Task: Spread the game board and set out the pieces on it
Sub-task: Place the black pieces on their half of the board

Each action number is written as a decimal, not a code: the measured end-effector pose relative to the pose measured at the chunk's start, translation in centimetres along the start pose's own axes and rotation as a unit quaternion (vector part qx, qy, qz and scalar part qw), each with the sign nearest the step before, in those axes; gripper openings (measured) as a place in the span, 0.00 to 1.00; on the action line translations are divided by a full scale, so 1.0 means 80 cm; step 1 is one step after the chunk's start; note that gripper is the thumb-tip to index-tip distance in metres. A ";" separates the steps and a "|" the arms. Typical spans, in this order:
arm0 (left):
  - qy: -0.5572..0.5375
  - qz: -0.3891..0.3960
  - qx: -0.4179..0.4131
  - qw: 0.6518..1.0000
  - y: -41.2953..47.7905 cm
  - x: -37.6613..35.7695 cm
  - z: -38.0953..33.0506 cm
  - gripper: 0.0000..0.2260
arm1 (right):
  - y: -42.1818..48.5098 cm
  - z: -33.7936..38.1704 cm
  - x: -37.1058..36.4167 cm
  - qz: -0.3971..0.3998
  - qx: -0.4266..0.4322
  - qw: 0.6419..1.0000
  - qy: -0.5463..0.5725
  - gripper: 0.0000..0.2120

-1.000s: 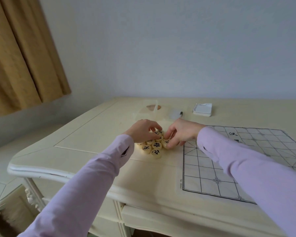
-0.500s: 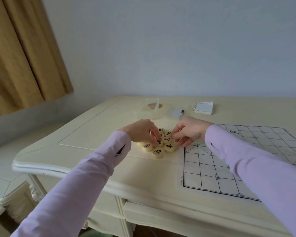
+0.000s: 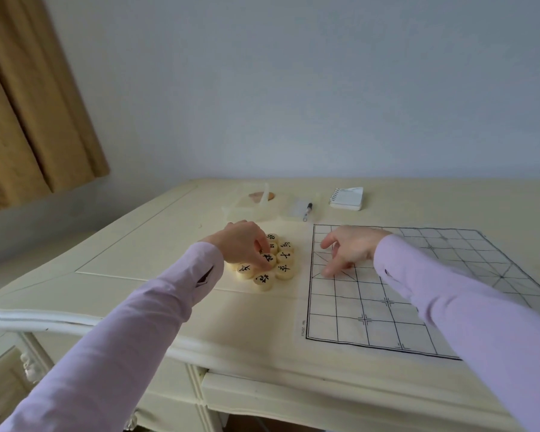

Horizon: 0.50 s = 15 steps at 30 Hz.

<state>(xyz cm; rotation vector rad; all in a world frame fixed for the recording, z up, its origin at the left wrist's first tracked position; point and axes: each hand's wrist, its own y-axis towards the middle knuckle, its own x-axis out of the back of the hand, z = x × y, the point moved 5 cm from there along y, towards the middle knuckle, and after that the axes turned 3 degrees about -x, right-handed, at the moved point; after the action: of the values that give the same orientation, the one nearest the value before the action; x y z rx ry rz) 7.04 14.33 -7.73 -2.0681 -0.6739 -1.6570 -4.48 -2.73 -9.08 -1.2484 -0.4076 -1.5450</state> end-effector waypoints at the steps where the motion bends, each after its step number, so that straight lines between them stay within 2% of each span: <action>1: 0.002 -0.015 -0.001 1.000 0.000 0.005 -0.001 0.13 | 0.000 0.001 -0.001 0.006 0.006 1.000 -0.030 0.36; 5: -0.042 -0.095 -0.040 0.994 -0.001 0.035 -0.034 0.13 | 0.005 -0.001 -0.003 0.011 0.009 0.998 -0.068 0.42; 9: -0.028 -0.060 -0.088 0.994 0.005 0.020 -0.081 0.14 | 0.004 0.002 -0.003 0.005 0.009 0.996 -0.093 0.43; 15: 0.013 -0.038 -0.091 0.995 0.026 -0.006 -0.095 0.16 | -0.001 0.002 -0.003 0.007 0.010 0.996 -0.085 0.43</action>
<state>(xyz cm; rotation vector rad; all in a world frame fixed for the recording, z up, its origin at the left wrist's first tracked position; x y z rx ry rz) 2.24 8.18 -6.60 -2.1653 -0.6197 -1.8468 -4.53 -2.46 -9.18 -1.3692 -0.5213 -1.4252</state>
